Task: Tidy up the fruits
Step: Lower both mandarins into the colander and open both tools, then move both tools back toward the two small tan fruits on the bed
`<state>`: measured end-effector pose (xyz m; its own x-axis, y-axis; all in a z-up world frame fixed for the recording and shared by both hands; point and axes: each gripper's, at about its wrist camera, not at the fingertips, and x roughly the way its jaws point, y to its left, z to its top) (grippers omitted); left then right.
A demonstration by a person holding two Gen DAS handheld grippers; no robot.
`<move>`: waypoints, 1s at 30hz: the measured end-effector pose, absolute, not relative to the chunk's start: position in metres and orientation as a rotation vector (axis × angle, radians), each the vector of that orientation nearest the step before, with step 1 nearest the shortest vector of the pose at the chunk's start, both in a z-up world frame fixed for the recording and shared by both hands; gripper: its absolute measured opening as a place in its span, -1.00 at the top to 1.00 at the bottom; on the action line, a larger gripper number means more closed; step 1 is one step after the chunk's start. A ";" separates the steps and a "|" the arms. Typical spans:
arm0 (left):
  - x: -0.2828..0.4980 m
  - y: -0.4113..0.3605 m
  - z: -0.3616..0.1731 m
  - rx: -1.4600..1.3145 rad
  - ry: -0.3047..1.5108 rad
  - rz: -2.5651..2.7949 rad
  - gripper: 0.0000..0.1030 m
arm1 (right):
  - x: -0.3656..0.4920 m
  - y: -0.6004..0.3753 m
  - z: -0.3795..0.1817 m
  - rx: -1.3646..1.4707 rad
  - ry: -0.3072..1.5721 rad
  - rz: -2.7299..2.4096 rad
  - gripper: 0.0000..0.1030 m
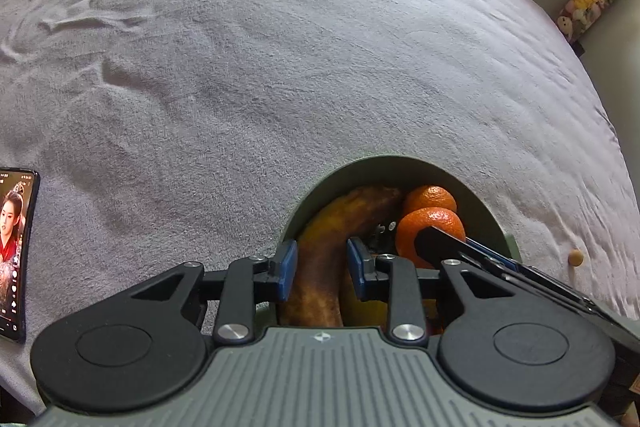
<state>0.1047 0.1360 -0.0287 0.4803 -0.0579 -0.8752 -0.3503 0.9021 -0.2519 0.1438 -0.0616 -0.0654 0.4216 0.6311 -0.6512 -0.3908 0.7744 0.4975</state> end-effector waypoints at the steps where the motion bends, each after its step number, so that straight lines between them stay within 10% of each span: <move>1: 0.105 0.135 -0.029 -0.425 1.065 0.187 0.32 | 0.145 -0.062 -0.067 0.304 0.940 0.651 0.19; 14: 0.102 0.130 -0.019 -0.407 1.045 0.167 0.32 | 0.140 -0.067 -0.056 0.311 0.916 0.661 0.09; 30: 0.088 0.070 0.025 -0.213 0.888 0.065 0.23 | 0.106 -0.121 0.001 0.070 0.730 0.355 -0.60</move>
<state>0.0876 0.0703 0.0245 0.6309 -0.0321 -0.7752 -0.1439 0.9770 -0.1576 0.1059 -0.1214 0.0008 0.6882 0.3409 -0.6404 -0.2923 0.9382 0.1853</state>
